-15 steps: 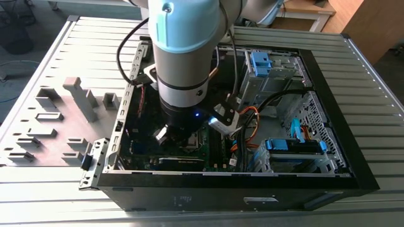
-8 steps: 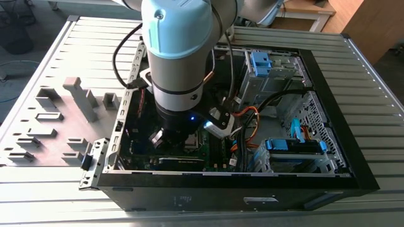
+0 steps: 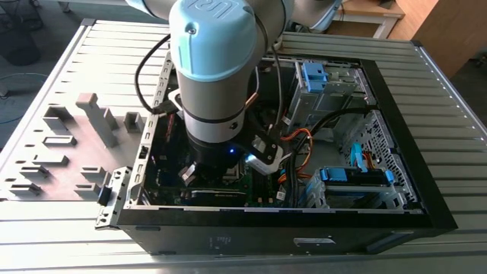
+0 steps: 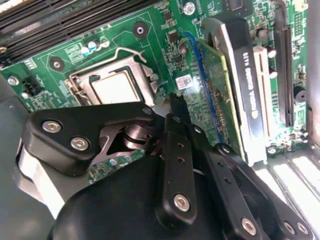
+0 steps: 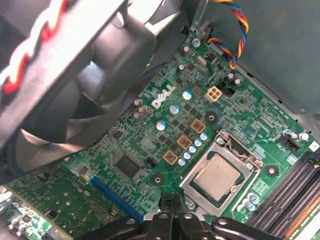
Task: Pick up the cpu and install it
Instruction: 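Close the cpu cover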
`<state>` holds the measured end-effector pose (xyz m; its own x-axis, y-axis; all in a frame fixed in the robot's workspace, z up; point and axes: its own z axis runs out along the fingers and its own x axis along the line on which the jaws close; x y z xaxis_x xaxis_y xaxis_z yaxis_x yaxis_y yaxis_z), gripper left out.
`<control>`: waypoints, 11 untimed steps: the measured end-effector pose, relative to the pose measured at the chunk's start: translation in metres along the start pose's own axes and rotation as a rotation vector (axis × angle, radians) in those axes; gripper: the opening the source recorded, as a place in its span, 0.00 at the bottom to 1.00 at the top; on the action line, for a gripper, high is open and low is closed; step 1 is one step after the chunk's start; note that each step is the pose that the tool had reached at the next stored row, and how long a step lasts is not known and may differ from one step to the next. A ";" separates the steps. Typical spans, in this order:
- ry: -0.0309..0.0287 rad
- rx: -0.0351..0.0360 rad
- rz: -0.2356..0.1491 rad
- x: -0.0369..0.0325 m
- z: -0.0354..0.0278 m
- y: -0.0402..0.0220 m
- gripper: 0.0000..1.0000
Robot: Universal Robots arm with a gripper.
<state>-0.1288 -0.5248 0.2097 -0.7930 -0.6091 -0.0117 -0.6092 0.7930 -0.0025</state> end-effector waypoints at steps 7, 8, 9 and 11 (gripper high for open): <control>0.0002 0.0001 0.000 0.0001 0.0068 -0.0001 0.11; 0.0002 0.0001 0.000 0.0001 0.0072 -0.0001 0.11; 0.0002 0.0001 0.000 0.0001 0.0077 -0.0001 0.11; 0.0003 0.0001 0.000 0.0000 0.0084 0.0000 0.11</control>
<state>-0.1288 -0.5248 0.2013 -0.7932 -0.6089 -0.0114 -0.6089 0.7932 -0.0026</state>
